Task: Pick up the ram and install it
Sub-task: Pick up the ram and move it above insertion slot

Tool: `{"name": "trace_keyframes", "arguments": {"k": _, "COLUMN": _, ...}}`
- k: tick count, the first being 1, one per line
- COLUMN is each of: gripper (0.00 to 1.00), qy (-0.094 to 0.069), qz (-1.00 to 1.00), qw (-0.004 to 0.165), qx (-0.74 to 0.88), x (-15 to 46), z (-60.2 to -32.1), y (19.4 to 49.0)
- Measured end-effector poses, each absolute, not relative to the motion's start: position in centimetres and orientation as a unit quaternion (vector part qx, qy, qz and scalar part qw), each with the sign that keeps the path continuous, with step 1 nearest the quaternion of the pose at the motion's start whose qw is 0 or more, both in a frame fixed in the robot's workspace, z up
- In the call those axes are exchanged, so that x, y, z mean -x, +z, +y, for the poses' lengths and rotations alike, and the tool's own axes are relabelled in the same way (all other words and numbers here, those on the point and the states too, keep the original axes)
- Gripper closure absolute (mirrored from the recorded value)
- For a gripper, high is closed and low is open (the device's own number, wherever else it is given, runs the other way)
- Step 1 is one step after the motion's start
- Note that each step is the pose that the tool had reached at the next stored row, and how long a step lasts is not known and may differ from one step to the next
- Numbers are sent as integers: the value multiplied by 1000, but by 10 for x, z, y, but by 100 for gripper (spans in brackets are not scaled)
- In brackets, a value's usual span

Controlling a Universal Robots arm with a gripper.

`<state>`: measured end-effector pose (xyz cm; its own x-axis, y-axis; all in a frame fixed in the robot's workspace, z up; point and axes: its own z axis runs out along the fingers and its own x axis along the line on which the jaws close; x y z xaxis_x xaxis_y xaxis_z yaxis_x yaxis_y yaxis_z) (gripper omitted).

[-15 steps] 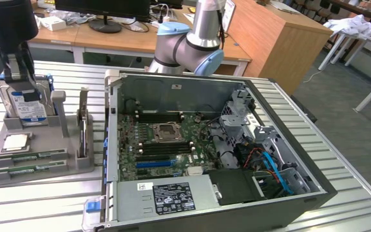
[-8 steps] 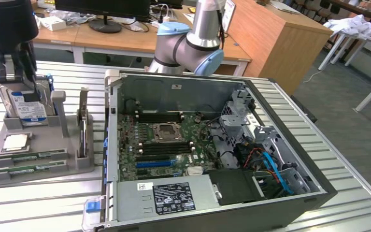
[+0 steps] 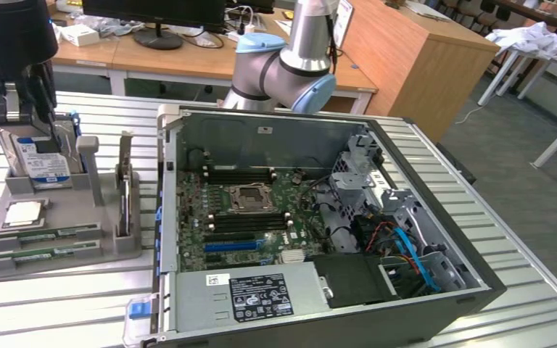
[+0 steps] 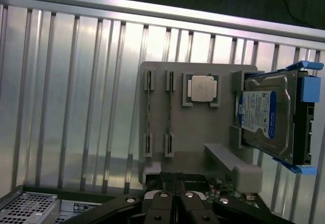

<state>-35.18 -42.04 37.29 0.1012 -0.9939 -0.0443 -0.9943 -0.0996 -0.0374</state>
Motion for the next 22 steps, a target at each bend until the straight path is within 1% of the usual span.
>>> {"name": "trace_keyframes", "arguments": {"k": 8, "gripper": 90, "qy": 4, "qz": 670, "qw": 29, "qx": 741, "x": 352, "z": -420, "y": 371}}
{"name": "trace_keyframes", "arguments": {"k": 11, "gripper": 90, "qy": 8, "qz": 671, "qw": 26, "qx": 741, "x": 352, "z": -421, "y": 369}}
{"name": "trace_keyframes", "arguments": {"k": 15, "gripper": 90, "qy": 12, "qz": 671, "qw": 22, "qx": 741, "x": 352, "z": -422, "y": 364}}
{"name": "trace_keyframes", "arguments": {"k": 22, "gripper": 90, "qy": 14, "qz": 671, "qw": 21, "qx": 741, "x": 352, "z": -424, "y": 352}}
